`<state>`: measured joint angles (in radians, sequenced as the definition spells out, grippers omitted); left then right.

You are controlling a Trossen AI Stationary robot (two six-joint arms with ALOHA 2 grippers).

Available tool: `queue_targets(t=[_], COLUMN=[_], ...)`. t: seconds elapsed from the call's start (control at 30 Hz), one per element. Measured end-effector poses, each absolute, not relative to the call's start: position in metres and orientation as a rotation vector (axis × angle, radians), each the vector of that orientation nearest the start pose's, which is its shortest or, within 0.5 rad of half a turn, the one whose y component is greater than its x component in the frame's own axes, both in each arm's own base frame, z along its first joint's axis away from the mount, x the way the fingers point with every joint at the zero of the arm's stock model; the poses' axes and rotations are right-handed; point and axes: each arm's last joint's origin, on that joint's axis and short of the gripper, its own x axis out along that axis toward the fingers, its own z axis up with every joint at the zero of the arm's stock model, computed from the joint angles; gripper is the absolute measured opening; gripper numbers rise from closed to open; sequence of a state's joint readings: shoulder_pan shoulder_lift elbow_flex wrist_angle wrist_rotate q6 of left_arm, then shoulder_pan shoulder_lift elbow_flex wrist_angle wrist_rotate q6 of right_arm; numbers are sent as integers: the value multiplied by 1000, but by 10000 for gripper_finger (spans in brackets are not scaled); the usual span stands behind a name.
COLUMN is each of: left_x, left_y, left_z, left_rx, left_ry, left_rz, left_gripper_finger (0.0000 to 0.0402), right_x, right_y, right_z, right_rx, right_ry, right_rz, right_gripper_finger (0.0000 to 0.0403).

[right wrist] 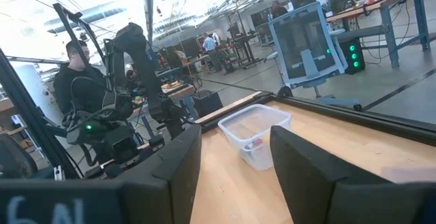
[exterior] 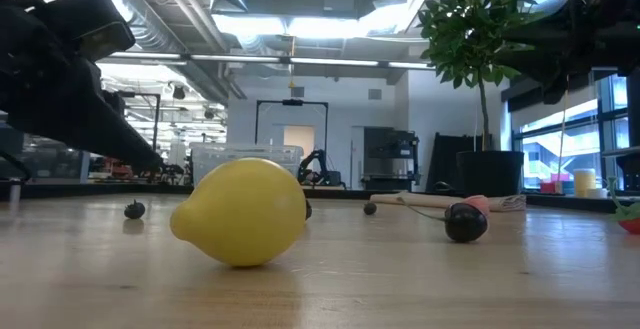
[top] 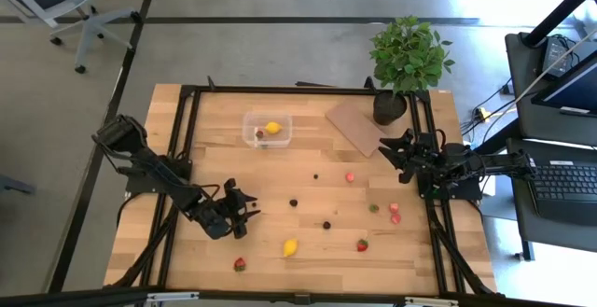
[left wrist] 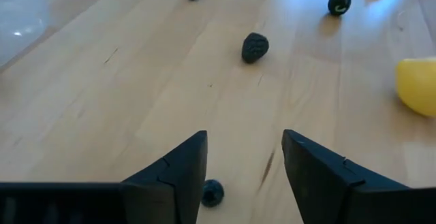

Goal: Pick and placing Produce into tupperware
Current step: Put the blueberry into the transparent bin

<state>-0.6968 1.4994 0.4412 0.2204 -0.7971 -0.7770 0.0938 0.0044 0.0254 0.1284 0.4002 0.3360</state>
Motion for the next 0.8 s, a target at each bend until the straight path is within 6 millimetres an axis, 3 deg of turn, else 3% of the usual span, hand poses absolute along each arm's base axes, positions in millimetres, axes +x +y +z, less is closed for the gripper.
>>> queue_targets(t=[0.3,0.57,0.8], left_x=[190,170,171], left_y=[-131,-120,-121], left_z=[116,99,101], left_rx=[-161,-196,-178], left_ry=[507,452,420], left_rz=[352,422,408], left_gripper_finger=[179,179,179], right_x=[94,94,94], right_y=[-3,-2,-2], right_z=[183,178,178], right_rx=[363,351,326], right_ry=[-184,-137,-133], right_rz=[-281,-289,-291], right_gripper_finger=[178,178,178])
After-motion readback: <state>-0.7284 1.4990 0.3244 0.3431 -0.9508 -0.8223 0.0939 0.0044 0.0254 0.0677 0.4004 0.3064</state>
